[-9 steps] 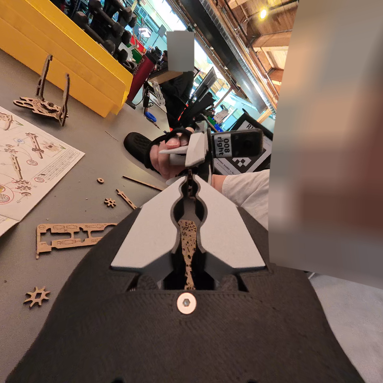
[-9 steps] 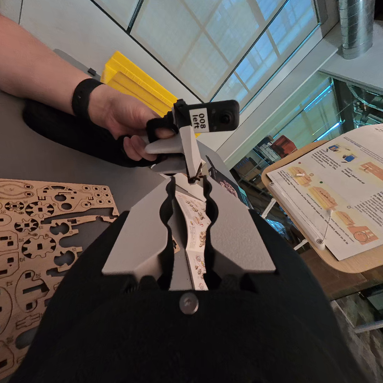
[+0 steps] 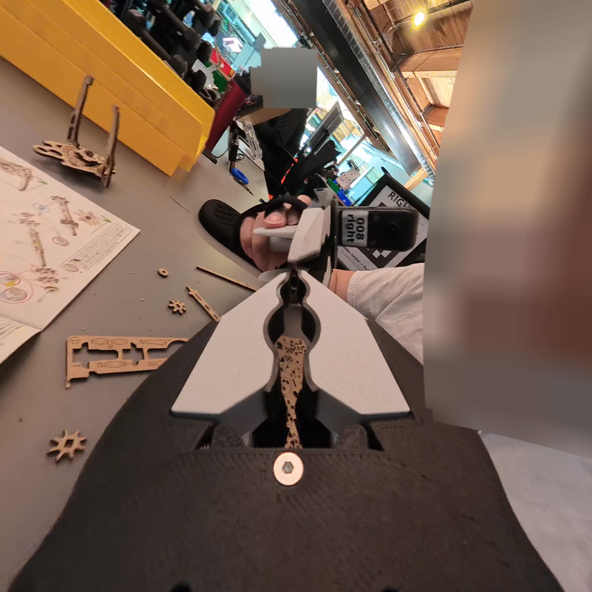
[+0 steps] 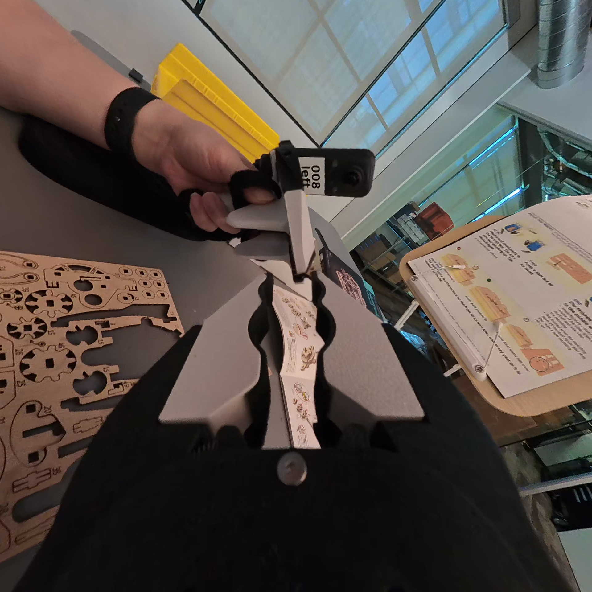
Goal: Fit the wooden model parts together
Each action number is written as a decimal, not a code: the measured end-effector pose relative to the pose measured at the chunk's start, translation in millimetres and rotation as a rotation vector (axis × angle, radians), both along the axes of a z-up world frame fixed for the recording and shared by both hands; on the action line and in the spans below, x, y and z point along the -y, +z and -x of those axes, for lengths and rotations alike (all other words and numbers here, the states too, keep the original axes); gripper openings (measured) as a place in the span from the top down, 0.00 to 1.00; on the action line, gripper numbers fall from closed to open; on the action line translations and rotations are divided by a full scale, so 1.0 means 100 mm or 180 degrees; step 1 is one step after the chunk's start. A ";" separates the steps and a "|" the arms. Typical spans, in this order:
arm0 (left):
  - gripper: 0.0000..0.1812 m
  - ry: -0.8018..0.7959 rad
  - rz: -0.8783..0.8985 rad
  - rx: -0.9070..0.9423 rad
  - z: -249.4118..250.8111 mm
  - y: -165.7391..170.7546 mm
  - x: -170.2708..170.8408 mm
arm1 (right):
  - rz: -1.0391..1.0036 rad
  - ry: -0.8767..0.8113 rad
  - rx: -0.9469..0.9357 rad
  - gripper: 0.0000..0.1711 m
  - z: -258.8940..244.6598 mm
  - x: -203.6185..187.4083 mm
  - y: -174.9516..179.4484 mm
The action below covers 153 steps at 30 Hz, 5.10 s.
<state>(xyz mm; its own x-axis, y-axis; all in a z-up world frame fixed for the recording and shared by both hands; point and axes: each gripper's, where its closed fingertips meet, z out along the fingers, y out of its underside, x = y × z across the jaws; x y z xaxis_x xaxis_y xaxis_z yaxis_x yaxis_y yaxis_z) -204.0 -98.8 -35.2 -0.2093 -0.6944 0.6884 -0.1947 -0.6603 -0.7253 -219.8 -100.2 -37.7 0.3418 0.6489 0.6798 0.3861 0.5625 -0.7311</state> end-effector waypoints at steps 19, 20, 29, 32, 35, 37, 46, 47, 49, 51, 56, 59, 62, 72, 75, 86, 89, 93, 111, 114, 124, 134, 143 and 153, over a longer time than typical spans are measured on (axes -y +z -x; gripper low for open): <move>0.98 0.0155 -0.0615 -0.2642 0.67 -1.26 -0.43 | 0.0492 -0.0542 -0.0045 0.87 -0.27 -0.40 -0.09; 0.96 0.0138 -0.0675 -0.2647 0.67 -1.25 -0.42 | 0.0499 -0.0543 -0.0057 0.87 -0.28 -0.40 -0.09; 0.84 0.0604 -0.0799 -0.2418 0.80 -1.02 -0.72 | 0.0372 -0.0738 -0.0225 0.87 -0.40 -0.47 0.04; 0.83 0.0575 -0.0862 -0.2316 0.78 -0.96 -0.71 | 0.0207 -0.1099 -0.0394 0.87 -0.64 -0.58 0.21; 0.83 0.0623 -0.1077 -0.2240 0.72 -0.90 -0.72 | 0.0146 -0.1443 -0.0533 0.87 -0.93 -0.70 0.34; 0.83 0.0734 -0.1223 -0.2036 0.66 -0.78 -0.75 | 0.0094 -0.1683 -0.0491 0.86 -1.11 -0.79 0.36; 0.72 0.1971 -0.2350 -0.1020 0.82 0.11 -1.09 | -0.0130 -0.1955 -0.0554 0.80 -1.43 -0.86 0.52; 0.70 0.2124 -0.2439 -0.0967 0.85 0.18 -1.12 | -0.0236 -0.2011 -0.0617 0.79 -1.50 -0.85 0.59; 0.69 0.2437 -0.2575 -0.0852 0.94 0.29 -1.18 | -0.0470 -0.2081 -0.0801 0.79 -1.67 -0.80 0.75; 0.65 0.2737 -0.2670 -0.0738 1.03 0.37 -1.24 | -0.0625 -0.2133 -0.0982 0.79 -1.84 -0.76 0.88; 0.56 0.3009 -0.2686 -0.0552 1.14 0.47 -1.30 | -0.0474 -0.2159 -0.1324 0.81 -2.09 -0.77 0.95; 0.59 0.2964 -0.2648 -0.0507 1.13 0.46 -1.28 | -0.0396 -0.2102 -0.1388 0.86 -2.09 -0.77 0.94; 0.67 0.2938 -0.2689 -0.0476 1.12 0.47 -1.26 | -0.0408 -0.2114 -0.1280 0.90 -2.05 -0.78 0.91; 0.84 0.2776 -0.2599 -0.0353 1.09 0.46 -1.19 | -0.0344 -0.2056 -0.0782 0.99 -1.79 -0.84 0.69; 0.89 0.2733 -0.2597 -0.0364 1.07 0.44 -1.18 | -0.0273 -0.2023 -0.0759 1.00 -1.74 -0.85 0.65; 1.00 0.2636 -0.2630 -0.0308 1.03 0.45 -1.11 | -0.0109 -0.2023 -0.0848 1.00 -1.78 -0.88 0.62; 1.00 0.2620 -0.2662 -0.0366 1.02 0.42 -1.12 | -0.0087 -0.2044 -0.0883 1.00 -1.81 -0.89 0.62; 1.00 0.2615 -0.2655 -0.0384 1.02 0.41 -1.13 | -0.0062 -0.2075 -0.0890 1.00 -1.82 -0.90 0.62; 1.00 0.2560 -0.2595 -0.0395 0.99 0.38 -1.12 | -0.0080 -0.2127 -0.0817 1.00 -1.82 -0.91 0.60; 1.00 0.2566 -0.2578 -0.0419 1.00 0.37 -1.13 | -0.0084 -0.2124 -0.0816 1.00 -1.82 -0.90 0.60; 1.00 0.2550 -0.2563 -0.0432 0.99 0.35 -1.13 | -0.0088 -0.2126 -0.0808 1.00 -1.82 -0.90 0.60; 1.00 0.2552 -0.2559 -0.0438 0.99 0.35 -1.13 | -0.0072 -0.2124 -0.0782 1.00 -1.81 -0.91 0.58; 1.00 0.2528 -0.2538 -0.0444 0.98 0.34 -1.13 | -0.0069 -0.2125 -0.0774 1.00 -1.81 -0.91 0.58; 0.95 0.2329 -0.2390 -0.0480 0.93 0.40 -1.03 | -0.0147 -0.2113 -0.0733 1.00 -1.78 -0.87 0.62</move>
<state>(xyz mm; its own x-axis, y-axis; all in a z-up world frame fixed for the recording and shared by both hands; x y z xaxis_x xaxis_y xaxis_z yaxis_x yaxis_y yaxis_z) -297.3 4.4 4.3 0.4840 -0.8749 0.0144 -0.0528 -0.0456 -0.9976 -41.4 -13.2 24.6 0.7941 0.2255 0.5644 0.4969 0.2940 -0.8165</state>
